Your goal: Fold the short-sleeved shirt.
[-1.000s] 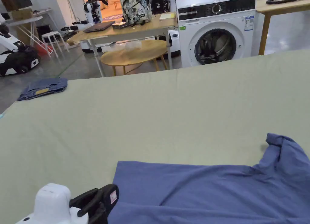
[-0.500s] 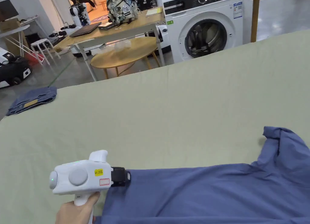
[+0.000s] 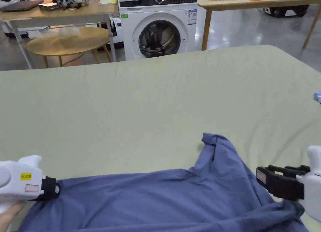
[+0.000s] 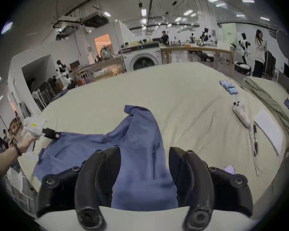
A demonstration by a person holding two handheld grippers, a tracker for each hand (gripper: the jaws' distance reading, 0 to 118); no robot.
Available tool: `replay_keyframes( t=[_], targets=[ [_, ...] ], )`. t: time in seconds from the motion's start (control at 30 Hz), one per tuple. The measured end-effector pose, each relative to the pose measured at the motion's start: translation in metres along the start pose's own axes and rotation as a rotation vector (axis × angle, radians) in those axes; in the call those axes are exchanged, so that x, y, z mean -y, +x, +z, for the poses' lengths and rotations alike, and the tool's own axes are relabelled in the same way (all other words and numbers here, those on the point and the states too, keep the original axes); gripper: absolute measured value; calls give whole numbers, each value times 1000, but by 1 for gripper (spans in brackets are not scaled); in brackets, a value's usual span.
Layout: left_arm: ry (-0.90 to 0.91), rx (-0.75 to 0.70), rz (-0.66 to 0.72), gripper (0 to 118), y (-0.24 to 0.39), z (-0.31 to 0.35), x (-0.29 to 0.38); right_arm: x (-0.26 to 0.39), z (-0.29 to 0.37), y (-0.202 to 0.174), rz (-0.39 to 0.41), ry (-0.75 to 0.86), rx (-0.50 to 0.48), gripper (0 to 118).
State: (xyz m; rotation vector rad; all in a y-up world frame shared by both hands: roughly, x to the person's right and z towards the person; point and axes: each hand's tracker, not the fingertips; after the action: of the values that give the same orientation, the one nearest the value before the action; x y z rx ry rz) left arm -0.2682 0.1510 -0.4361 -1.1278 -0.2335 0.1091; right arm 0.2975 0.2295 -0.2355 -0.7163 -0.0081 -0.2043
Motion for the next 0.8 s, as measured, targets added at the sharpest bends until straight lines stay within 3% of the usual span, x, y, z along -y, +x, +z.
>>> replay_keyframes(
  t=[0.13, 0.17, 0.23, 0.27, 0.3, 0.33, 0.37, 0.4, 0.53, 0.63, 0.8],
  targets=[
    [6, 8, 5, 0, 2, 4, 4, -21, -90, 22, -11, -184, 74, 62],
    [4, 11, 0, 0, -2, 4, 4, -19, -111, 26, -5, -212, 89, 57],
    [-9, 25, 6, 0, -5, 5, 2, -11, -141, 29, -20, -352, 81, 34],
    [-14, 30, 15, 0, -6, 5, 1, -4, -148, 23, -29, -380, 65, 33],
    [-19, 34, 18, 0, -18, -3, -13, -2, -143, 18, 31, -300, 114, 30],
    [-20, 35, 15, 0, -19, -3, -13, -5, -139, 13, 63, -284, 109, 21],
    [-16, 34, 11, 0, -18, -3, -13, -7, -136, 9, 48, -290, 113, 5],
    [-9, 31, 8, 0, -18, -2, -11, -6, -130, 4, 52, -275, 123, 0],
    [95, 9, -45, 0, -19, 14, 4, -10, -121, 6, 59, -250, 118, 0],
    [283, 25, -154, 0, -5, 59, 32, -17, -81, 3, 47, -128, 93, 0],
    [430, 132, -122, 0, -9, 139, 80, -2, 8, 7, 29, 33, 54, 0]
  ],
)
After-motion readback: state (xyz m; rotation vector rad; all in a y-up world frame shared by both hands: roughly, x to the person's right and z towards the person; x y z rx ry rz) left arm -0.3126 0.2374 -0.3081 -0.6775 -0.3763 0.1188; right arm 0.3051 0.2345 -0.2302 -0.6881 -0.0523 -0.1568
